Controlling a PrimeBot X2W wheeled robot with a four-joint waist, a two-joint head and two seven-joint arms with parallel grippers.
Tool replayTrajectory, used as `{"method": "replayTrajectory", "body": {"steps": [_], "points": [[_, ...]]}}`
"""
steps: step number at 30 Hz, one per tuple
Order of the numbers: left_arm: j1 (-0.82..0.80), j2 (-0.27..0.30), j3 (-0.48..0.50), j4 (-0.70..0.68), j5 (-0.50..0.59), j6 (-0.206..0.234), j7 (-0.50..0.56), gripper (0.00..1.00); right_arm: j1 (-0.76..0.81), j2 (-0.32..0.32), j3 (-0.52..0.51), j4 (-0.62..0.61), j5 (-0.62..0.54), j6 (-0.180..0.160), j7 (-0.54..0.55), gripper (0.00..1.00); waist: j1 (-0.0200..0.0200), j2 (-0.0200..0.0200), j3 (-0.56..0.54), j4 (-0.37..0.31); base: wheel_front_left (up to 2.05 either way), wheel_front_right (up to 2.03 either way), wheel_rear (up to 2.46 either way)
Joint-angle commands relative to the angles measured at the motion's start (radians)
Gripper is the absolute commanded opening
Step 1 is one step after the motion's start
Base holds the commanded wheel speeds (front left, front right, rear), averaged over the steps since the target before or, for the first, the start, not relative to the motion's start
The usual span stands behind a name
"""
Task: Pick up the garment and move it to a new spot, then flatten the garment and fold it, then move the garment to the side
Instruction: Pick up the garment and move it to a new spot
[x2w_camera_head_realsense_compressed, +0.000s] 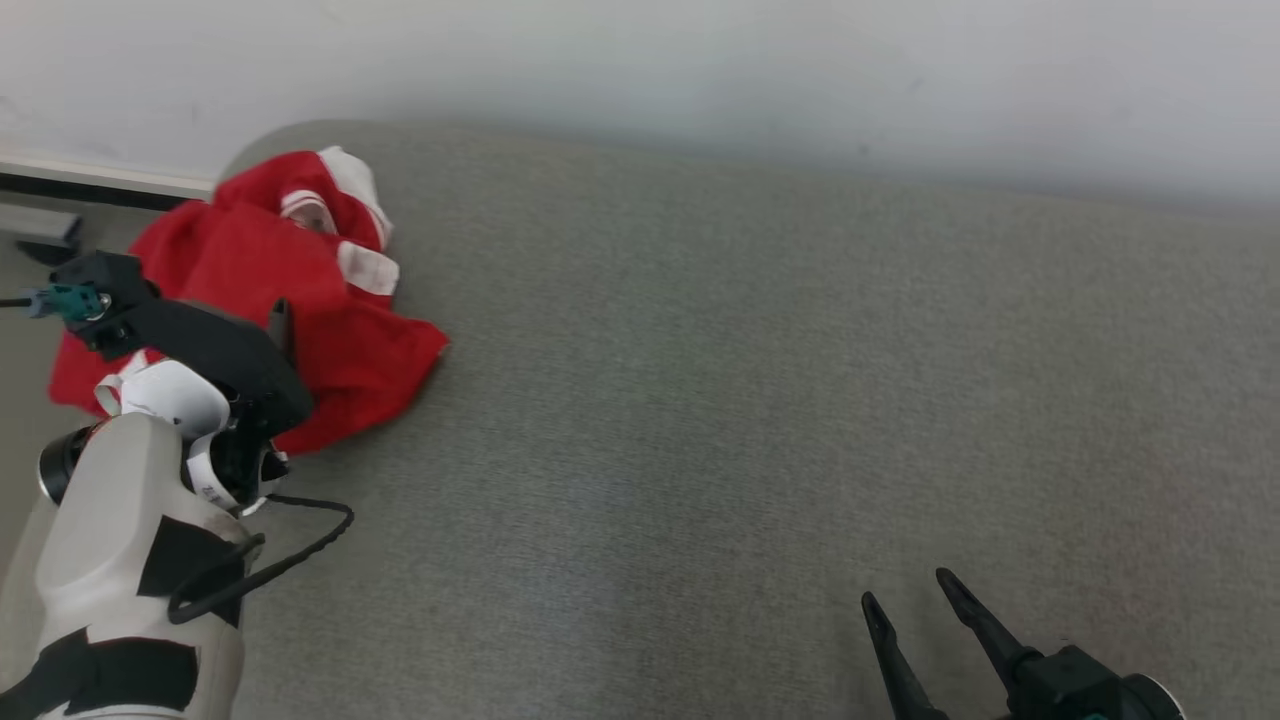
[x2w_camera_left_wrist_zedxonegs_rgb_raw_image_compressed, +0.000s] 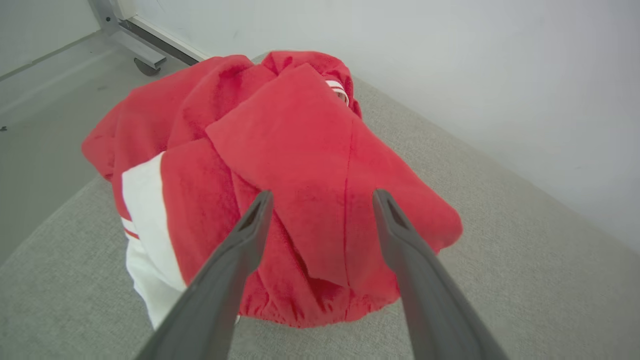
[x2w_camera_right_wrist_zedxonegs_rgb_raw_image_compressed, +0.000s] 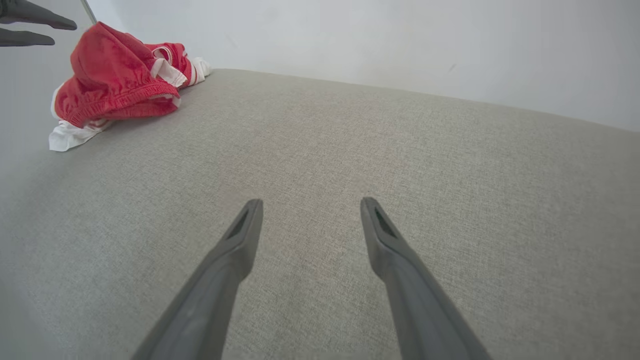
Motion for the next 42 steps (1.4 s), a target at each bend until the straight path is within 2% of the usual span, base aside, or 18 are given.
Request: {"method": "replayTrajectory", "body": {"steps": [1, 5, 9, 10, 11, 12, 21, 25, 30, 36, 42], "points": [[-0.013, 0.008, 0.000, 0.009, -0.011, 0.008, 0.017, 1.00, 0.010, -0.009, -0.001, -0.014, 0.002, 0.001, 0.007, 1.00, -0.0002, -0.0001, 0.072, -0.074, 0.00, 0.00, 0.00], [-0.023, 0.016, -0.016, 0.028, -0.004, 0.017, 0.078, 1.00, 0.019, -0.010, -0.006, -0.049, 0.006, 0.001, 0.016, 1.00, -0.0002, -0.0001, 0.104, -0.088, 0.00, 0.00, 0.00], [-0.003, 0.055, -0.041, 0.043, 0.030, 0.034, 0.114, 1.00, 0.016, -0.005, 0.001, -0.061, 0.012, 0.001, 0.021, 1.00, -0.0002, -0.0001, 0.115, -0.103, 0.00, 0.00, 0.00], [-0.002, 0.060, -0.047, 0.041, 0.036, 0.036, 0.114, 0.76, 0.013, -0.004, 0.000, -0.062, 0.015, 0.001, 0.021, 1.00, -0.0002, -0.0001, 0.118, -0.105, 0.00, 0.00, 0.00], [-0.002, 0.063, -0.049, 0.038, 0.037, 0.034, 0.113, 0.22, 0.009, -0.004, -0.002, -0.063, 0.016, 0.001, 0.021, 1.00, -0.0002, -0.0001, 0.122, -0.106, 0.00, 0.00, 0.00], [-0.003, 0.066, -0.049, 0.035, 0.036, 0.032, 0.110, 0.00, 0.006, -0.002, -0.005, -0.063, 0.018, 0.001, 0.021, 1.00, -0.0002, -0.0001, 0.124, -0.105, 0.00, 0.00, 0.00], [-0.032, 0.117, -0.071, -0.017, 0.035, -0.005, 0.174, 0.00, -0.028, 0.024, -0.006, -0.015, 0.045, 0.001, -0.013, 1.00, -0.0002, -0.0001, 0.082, -0.078, 0.00, 0.00, 0.00], [-0.038, 0.152, -0.091, -0.064, 0.047, -0.021, 0.228, 0.00, -0.038, 0.043, -0.007, 0.031, 0.062, 0.001, -0.047, 1.00, -0.0002, -0.0001, 0.031, -0.066, 0.00, 0.00, 0.00], [-0.033, 0.169, -0.125, -0.174, 0.046, -0.049, 0.301, 0.00, -0.041, 0.068, -0.022, 0.097, 0.080, 0.001, -0.101, 1.00, -0.0002, -0.0001, -0.059, -0.060, 0.00, 0.00, 0.00], [-0.023, 0.175, -0.159, -0.301, 0.033, -0.065, 0.381, 0.00, -0.028, 0.073, -0.041, 0.144, 0.107, 0.001, -0.140, 1.00, -0.0002, -0.0001, -0.138, -0.091, 0.00, 0.00, 0.00], [-0.036, 0.138, -0.195, -0.460, -0.010, -0.079, 0.426, 0.00, -0.026, 0.073, -0.055, 0.172, 0.143, 0.001, -0.167, 1.00, -0.0002, -0.0001, -0.169, -0.169, 0.00, 0.00, 0.00]]}}
